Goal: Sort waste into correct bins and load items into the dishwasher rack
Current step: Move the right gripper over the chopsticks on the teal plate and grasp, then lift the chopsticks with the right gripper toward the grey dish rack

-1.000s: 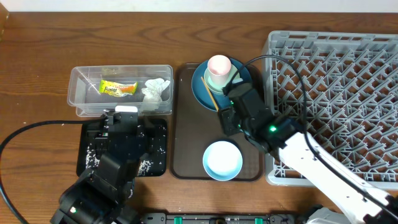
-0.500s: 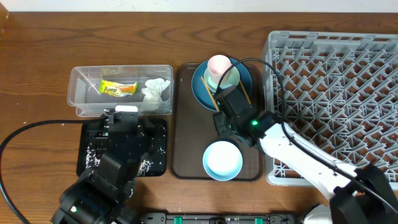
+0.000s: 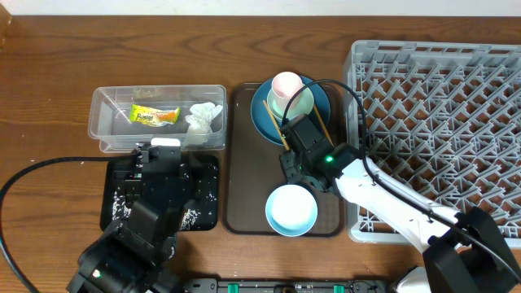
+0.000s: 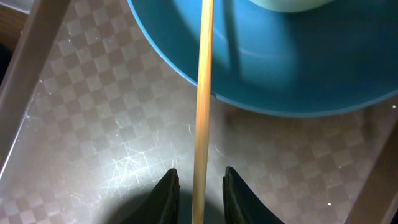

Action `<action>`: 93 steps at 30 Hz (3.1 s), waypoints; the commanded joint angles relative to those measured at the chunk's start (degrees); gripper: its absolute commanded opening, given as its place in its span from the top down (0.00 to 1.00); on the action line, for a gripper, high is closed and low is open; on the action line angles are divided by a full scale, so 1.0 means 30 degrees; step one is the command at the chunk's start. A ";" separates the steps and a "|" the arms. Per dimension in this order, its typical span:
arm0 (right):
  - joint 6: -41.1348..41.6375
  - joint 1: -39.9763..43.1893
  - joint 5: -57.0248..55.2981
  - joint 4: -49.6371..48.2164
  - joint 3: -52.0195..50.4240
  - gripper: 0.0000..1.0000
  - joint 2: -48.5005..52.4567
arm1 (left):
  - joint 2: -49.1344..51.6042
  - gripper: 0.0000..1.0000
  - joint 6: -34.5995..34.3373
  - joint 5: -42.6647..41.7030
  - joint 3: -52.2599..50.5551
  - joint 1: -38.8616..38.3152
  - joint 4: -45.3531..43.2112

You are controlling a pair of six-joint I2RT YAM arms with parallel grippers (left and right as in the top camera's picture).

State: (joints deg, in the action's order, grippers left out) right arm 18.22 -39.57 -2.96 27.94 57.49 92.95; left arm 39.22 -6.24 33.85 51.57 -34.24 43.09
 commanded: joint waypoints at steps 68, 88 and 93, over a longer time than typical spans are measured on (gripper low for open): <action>0.1632 0.5421 -0.3818 0.8772 0.1107 0.99 -0.6965 | 0.0000 0.05 -0.0313 0.0452 0.0583 -0.0029 -0.0015; 0.1632 0.5566 -0.4087 0.8757 0.0889 0.96 -0.4153 | 0.0000 0.05 -0.0313 0.0452 0.0583 -0.0029 -0.0007; 0.1632 0.5566 -0.4080 0.8757 0.0889 0.88 -0.4153 | 0.0000 0.05 -0.0313 0.0444 0.0583 -0.0029 -0.0007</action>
State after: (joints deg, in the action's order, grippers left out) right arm 22.61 -23.68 -14.06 54.19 60.29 80.38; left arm 39.22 -6.22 33.87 51.57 -34.24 43.11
